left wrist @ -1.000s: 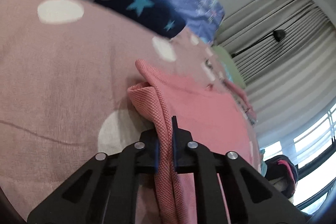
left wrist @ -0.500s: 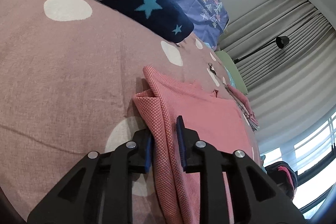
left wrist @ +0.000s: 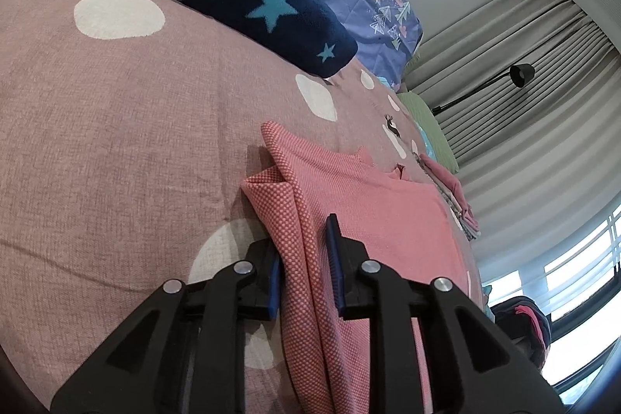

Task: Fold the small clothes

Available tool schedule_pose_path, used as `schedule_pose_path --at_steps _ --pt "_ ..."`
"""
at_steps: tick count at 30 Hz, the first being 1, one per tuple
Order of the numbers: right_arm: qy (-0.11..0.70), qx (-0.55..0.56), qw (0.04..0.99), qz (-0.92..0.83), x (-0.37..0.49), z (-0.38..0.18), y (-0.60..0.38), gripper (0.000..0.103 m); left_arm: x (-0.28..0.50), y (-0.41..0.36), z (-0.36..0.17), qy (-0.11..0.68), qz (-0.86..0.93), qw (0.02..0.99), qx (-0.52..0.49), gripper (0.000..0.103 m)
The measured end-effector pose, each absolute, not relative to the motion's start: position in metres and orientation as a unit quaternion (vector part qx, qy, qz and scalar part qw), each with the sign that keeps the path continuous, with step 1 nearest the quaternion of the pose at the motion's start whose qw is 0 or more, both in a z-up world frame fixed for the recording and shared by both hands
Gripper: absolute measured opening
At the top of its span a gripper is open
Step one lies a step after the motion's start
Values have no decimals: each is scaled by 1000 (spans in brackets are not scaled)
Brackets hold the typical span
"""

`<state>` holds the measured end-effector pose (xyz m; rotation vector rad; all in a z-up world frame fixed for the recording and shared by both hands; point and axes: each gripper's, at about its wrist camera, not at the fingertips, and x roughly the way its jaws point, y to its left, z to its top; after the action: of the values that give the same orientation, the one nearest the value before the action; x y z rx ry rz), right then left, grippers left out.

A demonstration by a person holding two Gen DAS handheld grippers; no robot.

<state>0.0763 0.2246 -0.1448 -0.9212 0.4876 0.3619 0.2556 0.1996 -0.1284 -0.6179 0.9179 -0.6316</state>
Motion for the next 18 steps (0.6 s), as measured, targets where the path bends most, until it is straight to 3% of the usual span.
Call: schedule_pose_path --at_steps 3,10,18 --pt "247 -413 858 182 81 -140 219 7 256 199 -129 433 -301 800 -287 11" --pt "244 -367 877 191 81 -124 207 6 257 199 -130 435 -300 799 -286 11" --pt "256 -191 923 214 87 -65 140 6 247 172 -84 409 -267 842 -230 8"
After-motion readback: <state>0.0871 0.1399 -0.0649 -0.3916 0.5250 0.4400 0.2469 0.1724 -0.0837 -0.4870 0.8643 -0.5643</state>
